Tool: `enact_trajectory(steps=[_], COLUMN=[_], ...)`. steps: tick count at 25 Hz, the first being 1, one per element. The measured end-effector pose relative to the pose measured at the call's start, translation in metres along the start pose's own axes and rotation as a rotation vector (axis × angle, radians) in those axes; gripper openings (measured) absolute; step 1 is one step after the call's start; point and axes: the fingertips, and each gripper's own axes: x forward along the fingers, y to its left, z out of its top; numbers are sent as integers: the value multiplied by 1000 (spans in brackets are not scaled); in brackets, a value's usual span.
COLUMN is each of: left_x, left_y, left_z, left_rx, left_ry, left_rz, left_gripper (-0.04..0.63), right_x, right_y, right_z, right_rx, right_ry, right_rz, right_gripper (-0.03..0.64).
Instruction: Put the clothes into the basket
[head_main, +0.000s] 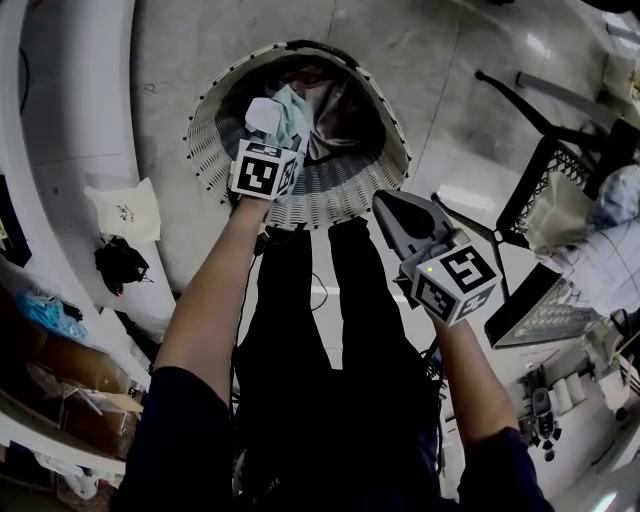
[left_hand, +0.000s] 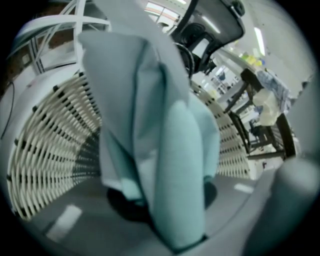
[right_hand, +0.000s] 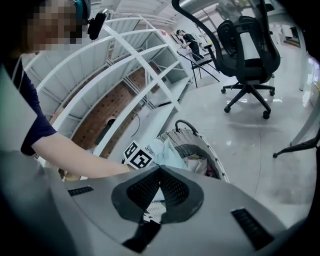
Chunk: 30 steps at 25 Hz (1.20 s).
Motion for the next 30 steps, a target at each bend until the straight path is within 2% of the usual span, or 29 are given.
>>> enact_trajectory(steps=[3, 5, 9, 14, 19, 25, 27, 30], left_x=[1, 3, 0, -20, -39, -78, -94, -124], left_y=[1, 0, -3, -16, -25, -33, -36, -43], left_z=[4, 2, -2, 15, 15, 26, 32, 41], left_rx=[5, -3, -33, 18, 4, 43, 52, 60], left_ry=[1, 18, 10, -58, -73, -122, -140, -177], left_rz=[13, 11, 19, -10, -27, -36, -40, -42], left_gripper=[134, 164, 265, 256, 253, 136, 118, 37], right_x=[6, 10, 21, 34, 35, 29, 24, 14], right_y=[-3, -2, 0, 7, 15, 29, 34, 43], right_z=[0, 2, 4, 7, 12, 30, 36, 46], right_rx=[-3, -9, -21, -16, -25, -48, -46, -35], right_ry=[2, 0, 5, 8, 17, 2, -8, -27], right_rz=[-4, -5, -10, 3, -2, 3, 2, 4], right_gripper=[8, 8, 8, 8, 8, 8, 8, 8])
